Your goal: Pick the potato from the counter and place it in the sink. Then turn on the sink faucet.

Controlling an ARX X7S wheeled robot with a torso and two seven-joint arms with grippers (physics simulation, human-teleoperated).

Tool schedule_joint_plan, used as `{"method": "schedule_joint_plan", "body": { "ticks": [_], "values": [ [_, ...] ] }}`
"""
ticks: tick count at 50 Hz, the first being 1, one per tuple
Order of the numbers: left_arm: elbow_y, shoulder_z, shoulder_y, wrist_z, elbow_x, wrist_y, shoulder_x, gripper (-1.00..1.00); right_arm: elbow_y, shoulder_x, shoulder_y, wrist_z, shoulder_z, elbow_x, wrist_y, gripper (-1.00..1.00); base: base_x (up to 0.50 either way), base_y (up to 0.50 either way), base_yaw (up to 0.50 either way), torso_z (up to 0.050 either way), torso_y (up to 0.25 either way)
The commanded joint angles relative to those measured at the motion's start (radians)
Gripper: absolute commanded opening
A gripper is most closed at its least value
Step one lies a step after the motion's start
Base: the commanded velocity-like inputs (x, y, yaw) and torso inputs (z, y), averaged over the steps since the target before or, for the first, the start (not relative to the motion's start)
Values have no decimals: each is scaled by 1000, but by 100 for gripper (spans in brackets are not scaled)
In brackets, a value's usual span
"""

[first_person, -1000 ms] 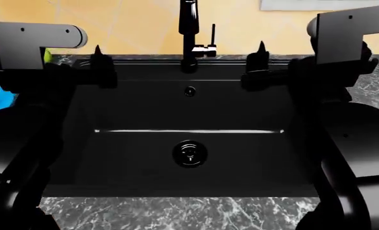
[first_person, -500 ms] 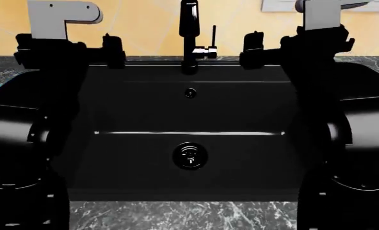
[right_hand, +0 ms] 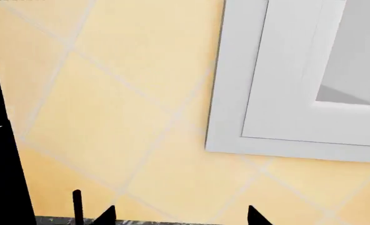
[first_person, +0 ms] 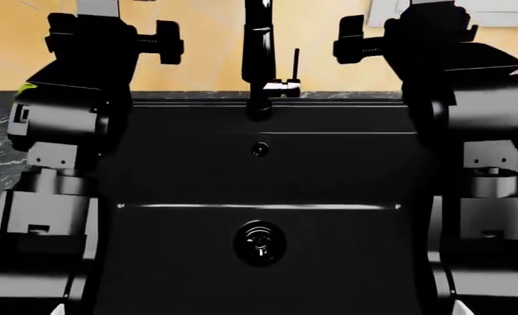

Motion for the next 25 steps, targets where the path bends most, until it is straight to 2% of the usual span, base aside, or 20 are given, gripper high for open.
{"method": "schedule_joint_plan", "body": {
  "ticks": [1, 23, 25],
  "values": [
    [-162, 33, -66, 11, 20, 95, 18, 100, 106, 5, 37, 3, -15, -6, -54, 100, 500, 1, 0, 0, 0],
    [-138, 46, -51, 5, 16, 98, 10, 100, 55, 8, 24, 2, -30, 9, -51, 100, 500, 0, 0, 0, 0],
    [-128, 43, -50, 6, 12, 89, 5, 100, 59, 10, 24, -3, -40, 8, -57, 100, 0, 0, 0, 0, 0]
  ]
}}
